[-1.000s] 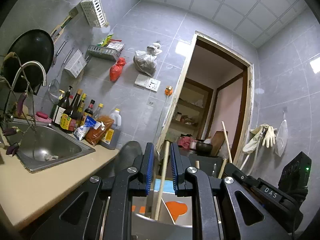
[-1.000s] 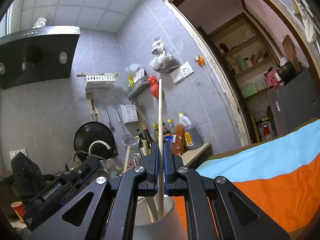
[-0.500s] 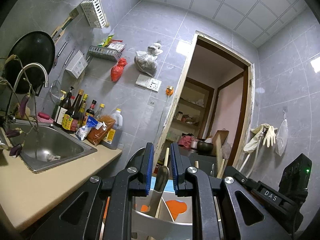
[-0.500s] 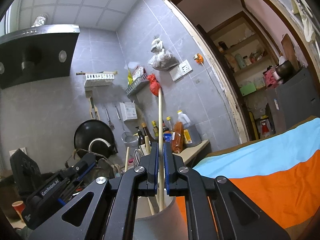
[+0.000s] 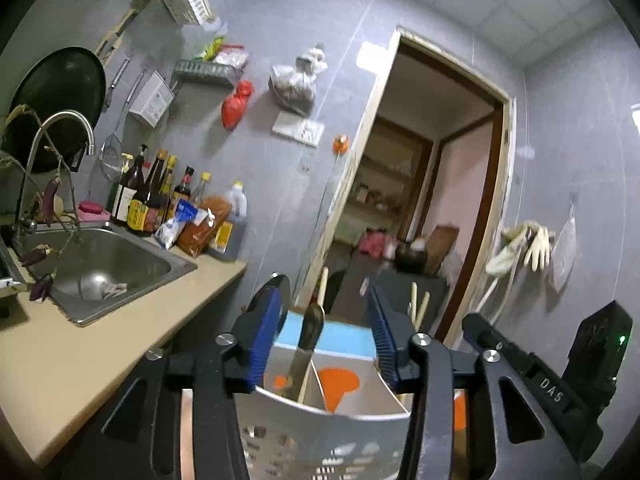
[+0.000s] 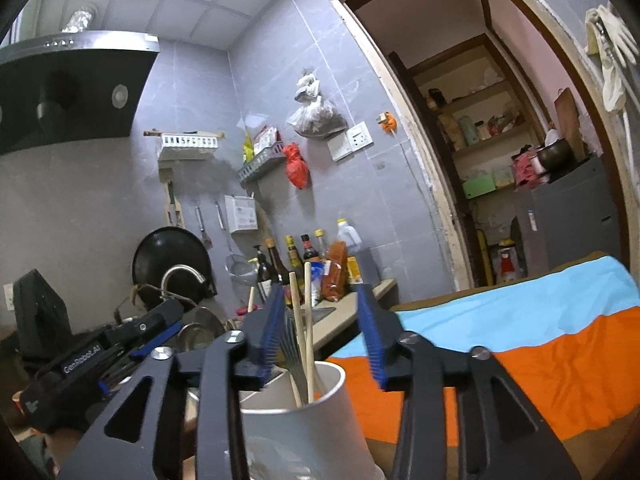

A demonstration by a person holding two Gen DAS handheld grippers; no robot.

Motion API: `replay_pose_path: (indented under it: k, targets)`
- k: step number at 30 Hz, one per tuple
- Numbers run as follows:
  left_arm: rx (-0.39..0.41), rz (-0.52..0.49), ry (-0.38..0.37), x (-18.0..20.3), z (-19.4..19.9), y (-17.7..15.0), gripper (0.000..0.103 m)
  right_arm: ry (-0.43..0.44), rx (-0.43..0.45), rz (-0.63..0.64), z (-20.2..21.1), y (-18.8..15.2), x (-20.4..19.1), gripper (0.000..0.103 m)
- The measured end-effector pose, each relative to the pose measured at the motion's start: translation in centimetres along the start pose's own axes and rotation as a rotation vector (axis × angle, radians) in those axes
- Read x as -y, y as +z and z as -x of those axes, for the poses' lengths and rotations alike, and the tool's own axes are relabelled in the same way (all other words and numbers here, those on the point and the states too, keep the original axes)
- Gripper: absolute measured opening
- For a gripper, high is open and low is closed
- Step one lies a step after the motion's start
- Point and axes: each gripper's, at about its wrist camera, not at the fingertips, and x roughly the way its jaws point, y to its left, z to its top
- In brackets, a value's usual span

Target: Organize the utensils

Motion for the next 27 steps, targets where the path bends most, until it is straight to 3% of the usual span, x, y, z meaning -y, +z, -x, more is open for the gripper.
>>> replay_pose_path:
  k: [5,13,16,18,27]
  targets:
    - [-0.066,-0.054,0.039,1.7,0.5,-0.2,0.051,-0.041,-0.025,0.011,1.6,0.7,-0.7,0.057]
    - [-0.146,-0.101,0.064,3.7,1.9,-0.5,0.084,-0.132,-0.045,0.033,5.7,2.1,-1.7,0.082]
    - [-0.180,-0.100,0.061,4.2,2.6,-0.6,0.091,-0.170,-0.063,0.037,7.3,2.5,-2.0,0.090]
    - [-0.198,-0.107,0.062,4.5,3.1,-0.7,0.093,-0.198,-0.081,0.035,8.5,2.7,-2.3,0.102]
    - [-0.224,-0.166,0.052,6.9,5.7,-1.7,0.094,-0.298,-0.139,0.049,13.0,2.7,-3.1,0.103]
